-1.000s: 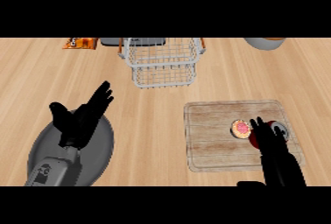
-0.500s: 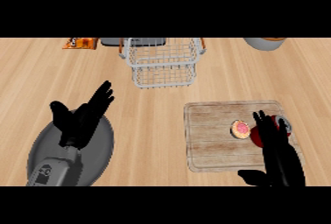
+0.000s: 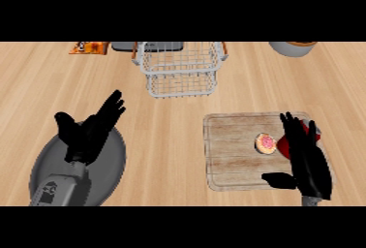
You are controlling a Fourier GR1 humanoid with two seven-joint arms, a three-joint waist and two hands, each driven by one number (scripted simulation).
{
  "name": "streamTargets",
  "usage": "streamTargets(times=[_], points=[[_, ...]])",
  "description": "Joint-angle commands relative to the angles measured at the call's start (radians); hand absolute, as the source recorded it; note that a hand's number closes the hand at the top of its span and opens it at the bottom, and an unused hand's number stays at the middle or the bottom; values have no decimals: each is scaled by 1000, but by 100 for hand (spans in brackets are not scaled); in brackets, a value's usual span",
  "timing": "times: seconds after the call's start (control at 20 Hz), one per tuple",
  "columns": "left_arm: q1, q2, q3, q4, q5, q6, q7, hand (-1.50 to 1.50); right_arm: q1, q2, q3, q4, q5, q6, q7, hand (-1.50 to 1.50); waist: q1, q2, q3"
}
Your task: Pick the cupcake from the cutting board and place it in the tiered basket
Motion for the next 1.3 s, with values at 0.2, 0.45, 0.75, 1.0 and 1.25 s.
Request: streamTargets(times=[0.2,0.45,0.75,1.0,1.25], points=[[42,-30,-15,-34,-44,10,-16,0,-83,21,-63,165,-40,-3,-55,-150,3,8,11],[20,-23,16,-27,-16,-5,-1,0,-86,38,-66,287,-40,-62,-134,-150,7,10,11],[-13,-29,15,0,-36,-3,-13,0,-103,39,-39,303,-66,-20,-208,150,5,10,11],[-30,-52,-4,12,-55,12,9,0,-179,86,-21,372,3,-83,-212,150,8,11,11],[-13,-15,37,39,-30,-36,-20,0,-148,95,-26,337,-7,-118,-263,150,0,9,11]])
